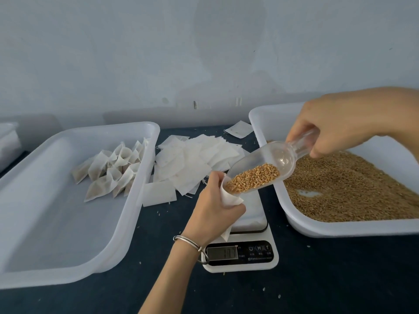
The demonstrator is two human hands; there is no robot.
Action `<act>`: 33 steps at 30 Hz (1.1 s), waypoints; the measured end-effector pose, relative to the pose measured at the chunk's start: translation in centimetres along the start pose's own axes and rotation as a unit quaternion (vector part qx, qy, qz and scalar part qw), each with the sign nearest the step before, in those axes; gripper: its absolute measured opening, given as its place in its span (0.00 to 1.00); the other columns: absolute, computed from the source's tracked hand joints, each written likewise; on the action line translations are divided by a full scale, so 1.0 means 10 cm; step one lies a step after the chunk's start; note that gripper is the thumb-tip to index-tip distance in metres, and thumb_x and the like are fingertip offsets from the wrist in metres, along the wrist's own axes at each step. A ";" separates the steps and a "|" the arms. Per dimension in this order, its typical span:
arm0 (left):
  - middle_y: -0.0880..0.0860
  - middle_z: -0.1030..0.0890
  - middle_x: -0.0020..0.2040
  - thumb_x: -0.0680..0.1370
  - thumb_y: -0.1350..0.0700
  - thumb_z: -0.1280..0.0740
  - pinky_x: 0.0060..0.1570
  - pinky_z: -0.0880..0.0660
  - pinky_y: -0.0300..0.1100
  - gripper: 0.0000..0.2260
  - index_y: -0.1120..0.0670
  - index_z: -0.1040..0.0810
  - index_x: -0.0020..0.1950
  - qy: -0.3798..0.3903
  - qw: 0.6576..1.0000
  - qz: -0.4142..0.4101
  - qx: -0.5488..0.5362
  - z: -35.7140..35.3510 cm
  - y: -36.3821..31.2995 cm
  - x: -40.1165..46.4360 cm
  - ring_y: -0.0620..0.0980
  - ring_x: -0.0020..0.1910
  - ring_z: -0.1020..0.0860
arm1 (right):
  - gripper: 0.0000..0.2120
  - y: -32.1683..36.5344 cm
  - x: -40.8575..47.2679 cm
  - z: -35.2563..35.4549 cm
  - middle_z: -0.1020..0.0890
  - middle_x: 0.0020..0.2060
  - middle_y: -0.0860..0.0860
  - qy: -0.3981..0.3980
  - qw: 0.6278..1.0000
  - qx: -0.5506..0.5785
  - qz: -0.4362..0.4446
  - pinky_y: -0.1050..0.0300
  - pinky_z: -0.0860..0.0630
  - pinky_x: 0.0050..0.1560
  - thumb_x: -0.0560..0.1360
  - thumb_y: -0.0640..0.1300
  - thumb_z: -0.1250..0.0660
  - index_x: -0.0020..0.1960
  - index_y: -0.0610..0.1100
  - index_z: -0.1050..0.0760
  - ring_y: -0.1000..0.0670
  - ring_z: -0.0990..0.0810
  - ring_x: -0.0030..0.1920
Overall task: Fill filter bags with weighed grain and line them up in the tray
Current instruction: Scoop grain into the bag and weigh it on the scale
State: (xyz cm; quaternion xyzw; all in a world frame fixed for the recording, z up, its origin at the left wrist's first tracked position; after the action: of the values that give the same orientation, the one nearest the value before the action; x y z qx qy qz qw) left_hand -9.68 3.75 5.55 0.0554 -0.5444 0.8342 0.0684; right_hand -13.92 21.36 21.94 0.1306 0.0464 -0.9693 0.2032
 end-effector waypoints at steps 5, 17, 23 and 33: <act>0.45 0.28 0.36 0.68 0.62 0.32 0.27 0.32 0.30 0.17 0.48 0.35 0.48 0.001 1.000 0.003 -0.004 0.00 0.00 -0.01 0.38 0.29 0.29 | 0.21 0.01 -0.01 -0.02 0.22 0.48 0.58 0.010 1.000 -0.002 -0.003 0.62 0.31 0.41 0.72 0.41 0.30 0.60 0.59 0.24 0.56 0.26 0.46; 0.41 0.26 0.35 0.67 0.61 0.32 0.26 0.31 0.30 0.17 0.44 0.35 0.47 -0.003 1.000 0.016 -0.014 0.00 0.01 -0.01 0.37 0.29 0.28 | 0.19 -0.18 0.01 -0.20 0.21 0.51 0.59 0.049 0.996 0.077 0.004 0.55 0.26 0.57 0.71 0.42 0.29 0.57 0.61 0.24 0.56 0.23 0.52; 0.48 0.25 0.41 0.68 0.59 0.34 0.29 0.28 0.30 0.16 0.41 0.34 0.46 0.001 1.000 0.025 -0.003 0.00 0.05 -0.01 0.38 0.30 0.28 | 0.17 -0.36 0.02 -0.48 0.18 0.48 0.67 0.085 0.976 0.197 0.040 0.67 0.30 0.48 0.71 0.43 0.28 0.45 0.68 0.23 0.65 0.21 0.51; 0.44 0.33 0.35 0.73 0.62 0.35 0.27 0.35 0.29 0.11 0.49 0.35 0.46 -0.002 0.999 -0.008 -0.040 0.13 -0.01 0.17 0.37 0.27 0.34 | 0.21 -0.64 0.02 -0.59 0.20 0.40 0.74 -0.014 0.950 0.311 0.010 0.69 0.34 0.46 0.69 0.43 0.26 0.39 0.72 0.24 0.71 0.22 0.43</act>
State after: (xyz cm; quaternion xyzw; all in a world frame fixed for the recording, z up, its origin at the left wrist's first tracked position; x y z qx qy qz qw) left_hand -11.36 2.64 6.43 0.0583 -0.5774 0.8109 0.0758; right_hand -15.28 27.99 16.47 0.1742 -0.2619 -0.9352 0.1627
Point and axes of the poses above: each hand's wrist, its own x-axis towards the middle knuckle, its own z-axis out of the back of the hand, y = z × x, the point moved 4 cm from there along x, towards the middle knuckle
